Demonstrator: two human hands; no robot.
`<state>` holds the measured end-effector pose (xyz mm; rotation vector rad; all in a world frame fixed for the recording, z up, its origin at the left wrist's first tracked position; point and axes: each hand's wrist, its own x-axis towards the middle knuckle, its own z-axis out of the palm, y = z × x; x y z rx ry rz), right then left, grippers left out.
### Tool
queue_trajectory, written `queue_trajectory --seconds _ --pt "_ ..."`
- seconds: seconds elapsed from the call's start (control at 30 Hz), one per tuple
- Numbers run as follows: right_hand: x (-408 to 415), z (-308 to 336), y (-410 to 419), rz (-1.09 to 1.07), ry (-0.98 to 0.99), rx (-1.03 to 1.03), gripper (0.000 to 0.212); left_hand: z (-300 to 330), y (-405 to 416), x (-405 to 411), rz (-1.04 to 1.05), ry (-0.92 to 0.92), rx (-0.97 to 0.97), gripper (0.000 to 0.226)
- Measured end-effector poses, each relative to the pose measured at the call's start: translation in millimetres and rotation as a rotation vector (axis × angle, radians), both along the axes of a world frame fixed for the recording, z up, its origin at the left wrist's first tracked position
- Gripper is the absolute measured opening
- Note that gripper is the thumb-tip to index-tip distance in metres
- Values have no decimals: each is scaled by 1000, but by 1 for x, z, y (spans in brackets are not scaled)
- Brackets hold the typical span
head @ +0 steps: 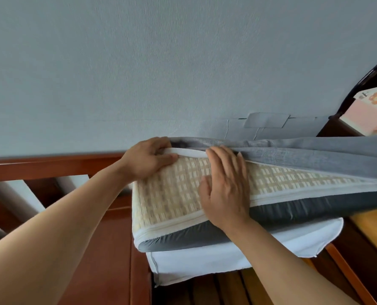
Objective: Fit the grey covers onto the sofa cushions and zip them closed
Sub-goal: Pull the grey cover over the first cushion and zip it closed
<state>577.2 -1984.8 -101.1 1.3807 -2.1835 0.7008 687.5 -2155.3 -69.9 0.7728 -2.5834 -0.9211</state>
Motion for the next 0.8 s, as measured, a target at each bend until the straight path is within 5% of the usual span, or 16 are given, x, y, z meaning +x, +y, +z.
queue_trajectory --seconds 0.1,0.47,0.67,0.8 --pt "3 0 0 16 17 70 55 -7 -4 1 89 60 143 22" --pt "21 4 -28 51 -4 126 57 -15 -4 -10 253 88 179 34" --pt "14 3 -28 132 -34 -89 49 -21 14 -11 475 314 7 44" --pt "5 4 -37 106 2 -146 43 -23 28 5 567 273 -335 58"
